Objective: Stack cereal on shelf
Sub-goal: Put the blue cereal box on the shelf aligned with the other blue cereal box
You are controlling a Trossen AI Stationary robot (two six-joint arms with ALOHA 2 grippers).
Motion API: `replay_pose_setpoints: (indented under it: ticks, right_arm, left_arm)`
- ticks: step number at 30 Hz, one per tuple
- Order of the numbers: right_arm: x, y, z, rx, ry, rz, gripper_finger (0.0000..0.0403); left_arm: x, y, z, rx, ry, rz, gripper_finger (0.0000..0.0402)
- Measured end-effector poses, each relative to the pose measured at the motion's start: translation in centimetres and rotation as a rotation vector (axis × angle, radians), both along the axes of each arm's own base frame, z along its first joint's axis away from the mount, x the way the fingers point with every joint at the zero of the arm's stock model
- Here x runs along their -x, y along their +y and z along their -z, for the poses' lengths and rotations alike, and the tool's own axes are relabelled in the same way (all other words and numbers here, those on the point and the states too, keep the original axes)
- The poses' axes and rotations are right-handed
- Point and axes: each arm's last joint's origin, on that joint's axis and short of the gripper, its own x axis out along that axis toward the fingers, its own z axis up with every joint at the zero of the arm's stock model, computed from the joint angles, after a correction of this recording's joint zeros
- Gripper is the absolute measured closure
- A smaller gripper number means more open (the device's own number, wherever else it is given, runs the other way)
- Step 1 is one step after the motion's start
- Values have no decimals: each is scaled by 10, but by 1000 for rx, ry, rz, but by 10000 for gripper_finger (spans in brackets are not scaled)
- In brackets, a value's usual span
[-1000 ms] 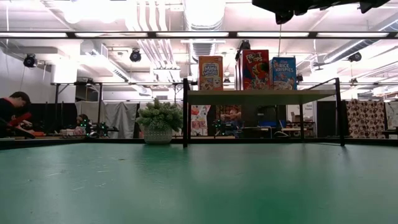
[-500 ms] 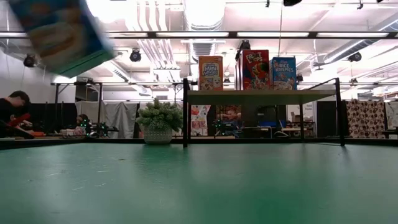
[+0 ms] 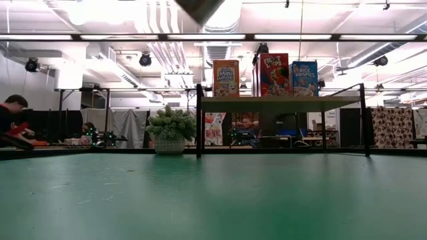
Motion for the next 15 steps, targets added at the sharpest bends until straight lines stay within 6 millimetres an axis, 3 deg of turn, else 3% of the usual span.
replay_pose_setpoints:
  ticks: [15]
  right_arm:
    - [30, -11, 11, 8, -85, -6, 394]
  left_arm:
    - [-44, 55, -26, -191, -235, 98, 251]
